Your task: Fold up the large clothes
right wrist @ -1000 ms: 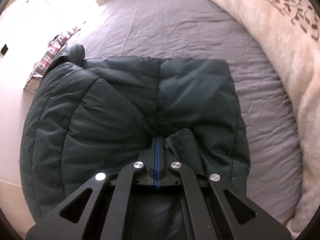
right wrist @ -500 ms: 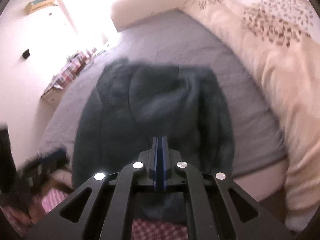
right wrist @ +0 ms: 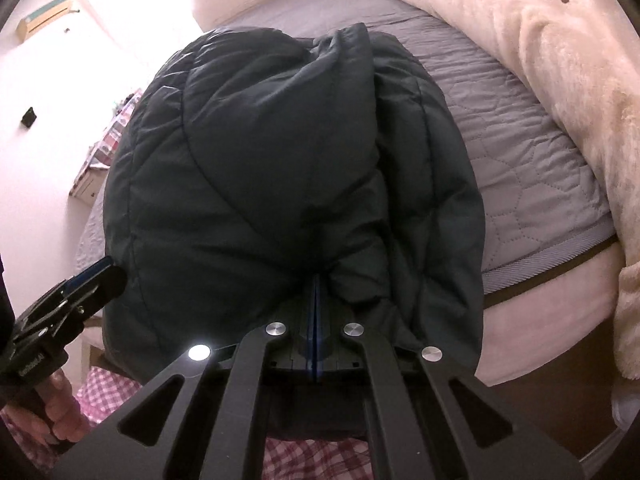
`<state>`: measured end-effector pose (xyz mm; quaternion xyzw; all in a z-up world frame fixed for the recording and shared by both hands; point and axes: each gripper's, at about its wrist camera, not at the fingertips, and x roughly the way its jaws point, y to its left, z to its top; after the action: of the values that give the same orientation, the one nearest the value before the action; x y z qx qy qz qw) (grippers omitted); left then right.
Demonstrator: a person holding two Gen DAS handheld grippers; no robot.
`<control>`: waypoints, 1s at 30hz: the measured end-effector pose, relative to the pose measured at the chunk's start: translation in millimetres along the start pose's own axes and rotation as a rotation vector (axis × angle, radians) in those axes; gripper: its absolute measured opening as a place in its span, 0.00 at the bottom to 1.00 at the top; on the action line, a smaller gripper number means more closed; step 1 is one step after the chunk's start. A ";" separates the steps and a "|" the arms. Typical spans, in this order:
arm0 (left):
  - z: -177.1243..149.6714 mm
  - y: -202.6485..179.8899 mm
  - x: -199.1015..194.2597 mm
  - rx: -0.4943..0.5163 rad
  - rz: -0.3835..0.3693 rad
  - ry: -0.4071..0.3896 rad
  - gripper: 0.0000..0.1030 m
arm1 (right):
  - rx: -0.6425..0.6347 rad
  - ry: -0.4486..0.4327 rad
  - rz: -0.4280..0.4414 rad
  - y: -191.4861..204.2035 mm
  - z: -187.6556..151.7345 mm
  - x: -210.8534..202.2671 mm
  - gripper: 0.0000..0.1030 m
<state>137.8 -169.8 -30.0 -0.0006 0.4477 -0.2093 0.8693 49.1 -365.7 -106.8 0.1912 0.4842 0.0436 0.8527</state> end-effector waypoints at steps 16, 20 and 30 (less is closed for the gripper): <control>-13.9 38.6 -27.8 -0.182 0.057 0.006 0.62 | -0.005 -0.008 -0.030 6.9 -1.5 2.0 0.00; -20.8 47.2 -35.6 -0.190 0.101 -0.004 0.64 | -0.015 -0.008 -0.041 7.6 -2.1 1.8 0.00; -34.6 49.4 -56.0 -0.145 0.155 -0.040 0.69 | -0.012 -0.006 -0.051 8.0 -1.8 2.0 0.00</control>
<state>100.3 -97.9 -16.4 -0.0332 0.4428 -0.1086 0.8894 49.5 -357.3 -106.2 0.1738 0.4862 0.0241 0.8560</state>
